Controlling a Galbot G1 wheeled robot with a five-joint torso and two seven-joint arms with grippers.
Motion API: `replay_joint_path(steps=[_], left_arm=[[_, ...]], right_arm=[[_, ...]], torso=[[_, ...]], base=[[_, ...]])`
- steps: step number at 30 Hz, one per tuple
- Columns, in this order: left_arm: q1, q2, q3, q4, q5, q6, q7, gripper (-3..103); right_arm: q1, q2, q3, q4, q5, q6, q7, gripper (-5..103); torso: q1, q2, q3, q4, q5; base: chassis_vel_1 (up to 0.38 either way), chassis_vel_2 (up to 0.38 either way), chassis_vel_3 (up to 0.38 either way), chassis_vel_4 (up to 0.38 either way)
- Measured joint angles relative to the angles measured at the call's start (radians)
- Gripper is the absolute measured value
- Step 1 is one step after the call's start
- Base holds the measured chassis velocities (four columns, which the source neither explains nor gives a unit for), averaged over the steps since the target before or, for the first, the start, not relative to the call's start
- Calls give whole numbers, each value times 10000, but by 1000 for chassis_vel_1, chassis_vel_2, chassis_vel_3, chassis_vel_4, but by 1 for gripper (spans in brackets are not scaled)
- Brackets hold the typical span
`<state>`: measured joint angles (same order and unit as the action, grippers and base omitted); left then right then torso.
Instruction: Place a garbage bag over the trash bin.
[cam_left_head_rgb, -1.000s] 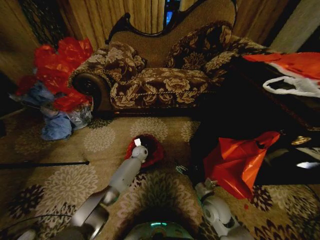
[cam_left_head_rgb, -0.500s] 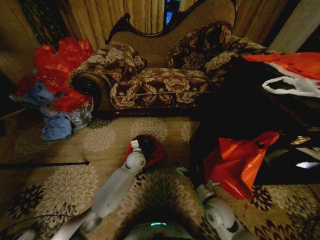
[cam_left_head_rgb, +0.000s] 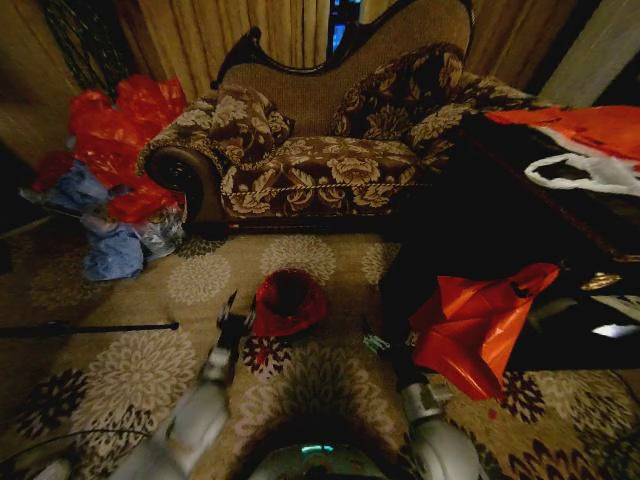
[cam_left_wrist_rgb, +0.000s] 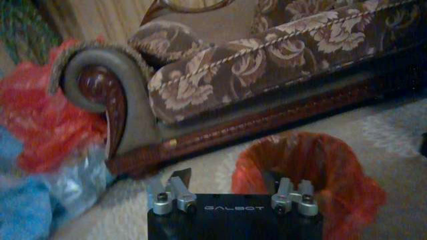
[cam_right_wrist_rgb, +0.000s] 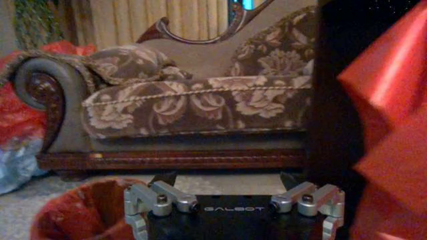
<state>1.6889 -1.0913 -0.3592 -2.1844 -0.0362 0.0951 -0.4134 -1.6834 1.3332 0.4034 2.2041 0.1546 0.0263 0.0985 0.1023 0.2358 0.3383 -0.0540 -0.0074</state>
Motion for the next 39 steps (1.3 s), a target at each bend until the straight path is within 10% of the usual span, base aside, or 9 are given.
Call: replay_joint_path(steps=[9, 20, 30, 39], left_arm=[[1295, -493, -825, -1348, -649, -139, 1101, 99], [1285, 716, -2937, -1795, -2902, 81, 2731, 100], [1309, -59, -2375, -2387, -2179, 798, 1373, 100], [1439, -439, -2209, -2660, -1785, 1009, 1557, 100]], right_arm=[[-1410, 404, 1741, 589, 485, 395, -1140, 100], [-1801, 1469, 3161, 1363, 1489, -80, -2556, 100], [-1593, 2292, 3967, 1481, 1663, -699, -3129, 100], [-1387, 2417, 3967, 1450, 1571, -715, -3150, 100]], torso=[[2, 0, 2, -5, 0], [4, -1, 3, -7, 0], [4, -2, 3, -3, 0], [4, -2, 3, -2, 1]], base=[[0, 0, 0, 0], [0, 0, 0, 0], [0, 0, 0, 0], [0, 0, 0, 0]])
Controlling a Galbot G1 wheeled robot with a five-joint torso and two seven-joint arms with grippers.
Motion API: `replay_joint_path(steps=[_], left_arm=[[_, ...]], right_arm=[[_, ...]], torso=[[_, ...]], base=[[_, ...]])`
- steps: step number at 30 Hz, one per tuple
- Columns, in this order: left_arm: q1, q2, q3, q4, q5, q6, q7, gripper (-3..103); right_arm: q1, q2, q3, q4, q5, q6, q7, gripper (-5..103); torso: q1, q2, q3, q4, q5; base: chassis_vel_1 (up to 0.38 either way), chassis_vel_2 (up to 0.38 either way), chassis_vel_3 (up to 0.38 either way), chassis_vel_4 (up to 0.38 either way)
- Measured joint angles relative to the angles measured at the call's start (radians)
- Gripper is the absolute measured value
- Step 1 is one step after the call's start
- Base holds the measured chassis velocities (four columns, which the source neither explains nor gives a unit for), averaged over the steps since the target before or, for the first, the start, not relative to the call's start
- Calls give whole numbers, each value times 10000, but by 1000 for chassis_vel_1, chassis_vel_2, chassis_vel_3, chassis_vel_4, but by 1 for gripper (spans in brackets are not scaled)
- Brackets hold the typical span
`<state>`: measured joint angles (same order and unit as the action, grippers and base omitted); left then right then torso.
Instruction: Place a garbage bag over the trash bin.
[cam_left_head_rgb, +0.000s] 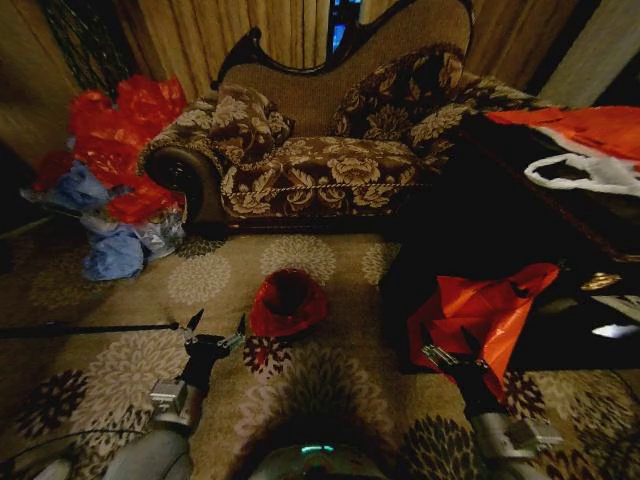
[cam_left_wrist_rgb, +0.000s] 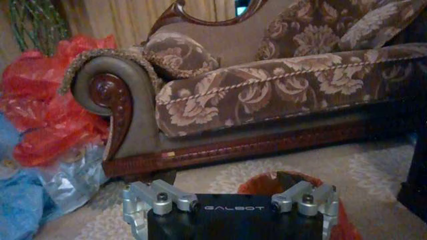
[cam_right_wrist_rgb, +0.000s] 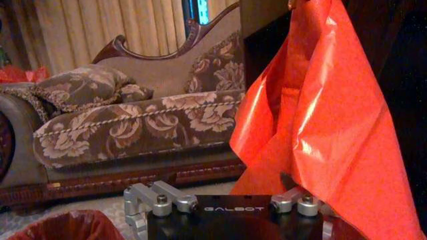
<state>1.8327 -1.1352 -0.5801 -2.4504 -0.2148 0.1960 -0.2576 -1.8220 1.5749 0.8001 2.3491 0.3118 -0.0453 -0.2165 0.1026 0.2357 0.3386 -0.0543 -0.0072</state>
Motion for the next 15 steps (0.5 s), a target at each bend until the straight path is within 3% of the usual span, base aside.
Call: replay_joint_path(steps=[15], left_arm=[[-90, 73, 33, 79, 63, 86, 133, 100]], right_arm=[[-31, -52, -43, -13, 0, 2, 78, 100]], torso=[[0, 0, 0, -1, -1]], base=[[0, 0, 0, 0]])
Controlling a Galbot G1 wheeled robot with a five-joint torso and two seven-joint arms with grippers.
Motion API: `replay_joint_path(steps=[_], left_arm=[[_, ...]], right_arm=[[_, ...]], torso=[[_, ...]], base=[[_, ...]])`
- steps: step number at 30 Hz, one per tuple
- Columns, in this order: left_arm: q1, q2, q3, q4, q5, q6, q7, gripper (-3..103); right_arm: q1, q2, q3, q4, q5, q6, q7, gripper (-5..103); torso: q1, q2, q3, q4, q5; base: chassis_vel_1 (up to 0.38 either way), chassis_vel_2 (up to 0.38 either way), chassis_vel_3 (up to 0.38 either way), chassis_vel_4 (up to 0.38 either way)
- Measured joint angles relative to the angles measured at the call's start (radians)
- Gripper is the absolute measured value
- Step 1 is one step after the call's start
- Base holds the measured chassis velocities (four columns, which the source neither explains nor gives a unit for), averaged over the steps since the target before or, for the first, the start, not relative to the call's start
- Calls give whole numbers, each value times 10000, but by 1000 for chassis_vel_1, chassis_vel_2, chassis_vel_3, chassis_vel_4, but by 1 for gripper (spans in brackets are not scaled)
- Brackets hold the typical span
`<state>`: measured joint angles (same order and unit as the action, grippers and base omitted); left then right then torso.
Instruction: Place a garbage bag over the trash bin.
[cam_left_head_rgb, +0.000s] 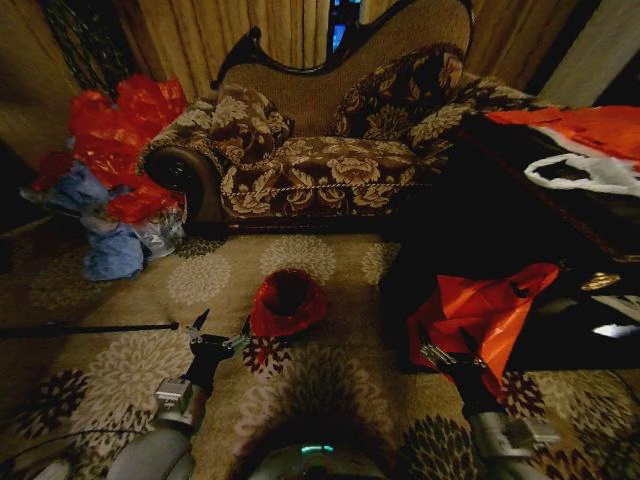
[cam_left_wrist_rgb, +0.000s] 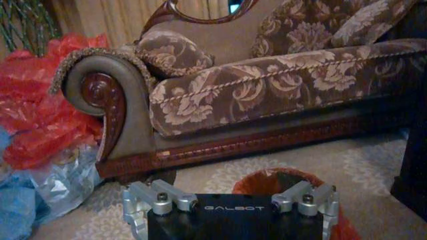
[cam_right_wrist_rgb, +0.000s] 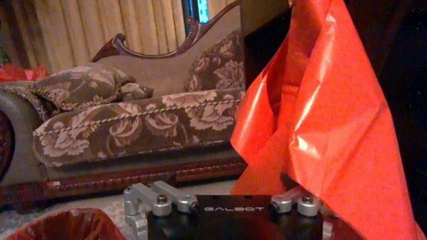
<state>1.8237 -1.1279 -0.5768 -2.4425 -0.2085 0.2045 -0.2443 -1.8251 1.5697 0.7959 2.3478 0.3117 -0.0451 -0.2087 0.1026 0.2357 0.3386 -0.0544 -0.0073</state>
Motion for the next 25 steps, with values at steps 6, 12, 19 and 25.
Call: replay_joint_path(steps=[6, 12, 19, 25], left_arm=[[0, 3, 0, 7, 0, 0, 1, 100], [0, 6, 0, 11, -1, 0, 2, 100], [0, 9, 0, 18, -5, -3, 1, 100], [-1, 9, 0, 21, -9, -7, 0, 100]], right_arm=[[0, -3, -4, -5, -1, 3, 7, 100], [0, -6, -7, -9, -1, 6, 12, 100], [0, -11, -12, -9, -1, 10, 18, 100], [0, -12, -13, -10, -1, 13, 20, 100]], torso=[[0, 0, 0, 0, 0], [0, 0, 0, 0, 0], [0, 0, 0, 0, 0], [0, 0, 0, 3, -4]], base=[[0, 0, 0, 0], [0, 0, 0, 0], [0, 0, 0, 0], [0, 0, 0, 0]])
